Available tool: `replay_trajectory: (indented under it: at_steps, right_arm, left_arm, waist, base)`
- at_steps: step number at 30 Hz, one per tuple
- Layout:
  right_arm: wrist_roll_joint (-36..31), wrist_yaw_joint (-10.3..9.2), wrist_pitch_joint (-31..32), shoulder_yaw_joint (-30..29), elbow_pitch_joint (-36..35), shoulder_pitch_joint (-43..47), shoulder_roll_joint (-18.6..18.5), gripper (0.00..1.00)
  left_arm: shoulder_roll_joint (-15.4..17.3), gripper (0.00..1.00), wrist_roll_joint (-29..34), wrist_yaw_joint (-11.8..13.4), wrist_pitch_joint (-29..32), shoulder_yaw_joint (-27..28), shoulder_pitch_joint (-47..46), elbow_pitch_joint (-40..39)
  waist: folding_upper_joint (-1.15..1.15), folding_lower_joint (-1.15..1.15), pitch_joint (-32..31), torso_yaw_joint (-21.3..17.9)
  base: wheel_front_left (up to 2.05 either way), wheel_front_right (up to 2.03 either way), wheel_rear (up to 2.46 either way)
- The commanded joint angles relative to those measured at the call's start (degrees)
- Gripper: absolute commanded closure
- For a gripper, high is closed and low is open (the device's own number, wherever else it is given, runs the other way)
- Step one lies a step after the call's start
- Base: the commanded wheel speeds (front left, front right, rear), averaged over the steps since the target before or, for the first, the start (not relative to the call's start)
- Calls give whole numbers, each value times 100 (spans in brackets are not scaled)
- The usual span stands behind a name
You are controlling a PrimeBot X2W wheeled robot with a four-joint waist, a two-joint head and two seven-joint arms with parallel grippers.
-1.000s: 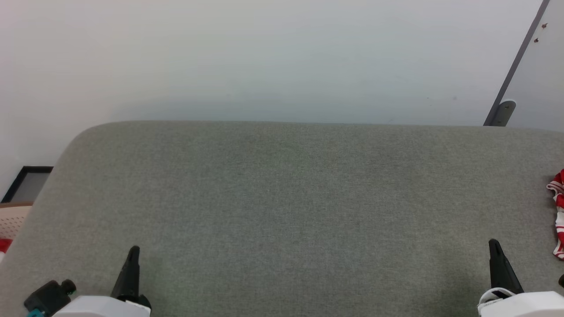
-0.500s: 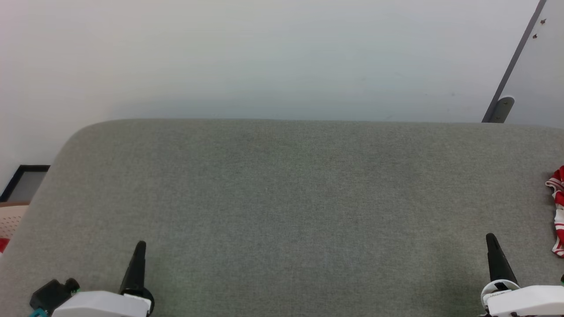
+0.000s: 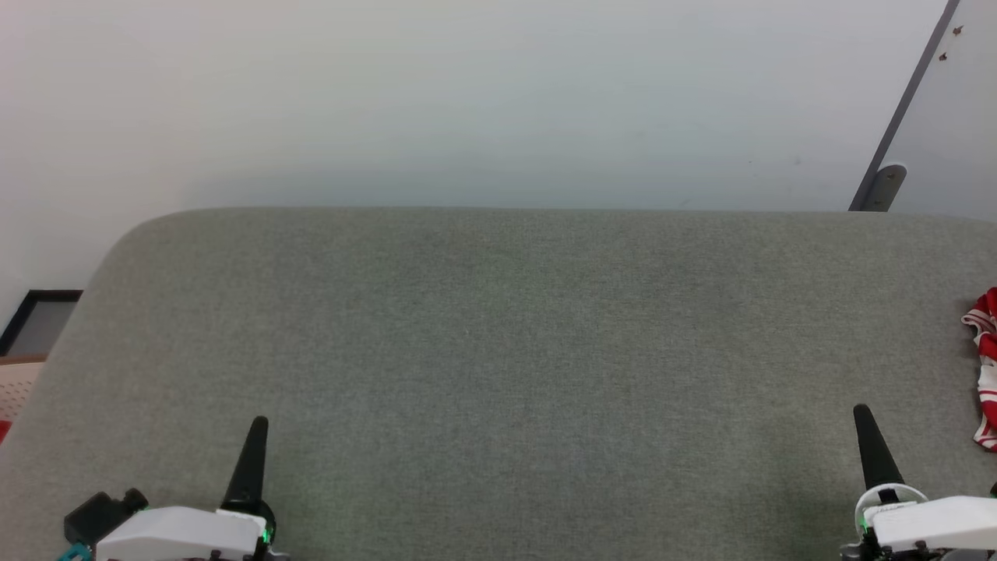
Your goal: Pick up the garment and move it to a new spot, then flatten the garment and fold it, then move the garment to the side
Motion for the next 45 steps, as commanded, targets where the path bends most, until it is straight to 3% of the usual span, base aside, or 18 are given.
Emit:
replay_trajectory:
  at_steps: [1,45]
  right_arm:
    - [123,-4,19,8,-31,-105,-26,100]
    - [2540,-7,556,68,111,-351,-27,100]
  left_arm:
    - [4,100,-114,-12,24,37,-114,-68]
    - [-479,100,-1734,-19,559,247,-297,-122]
  waist:
    - [0,0,4,-3]
    - [0,0,167,-118]
  base:
    - [0,0,0]
    - [0,0,0]
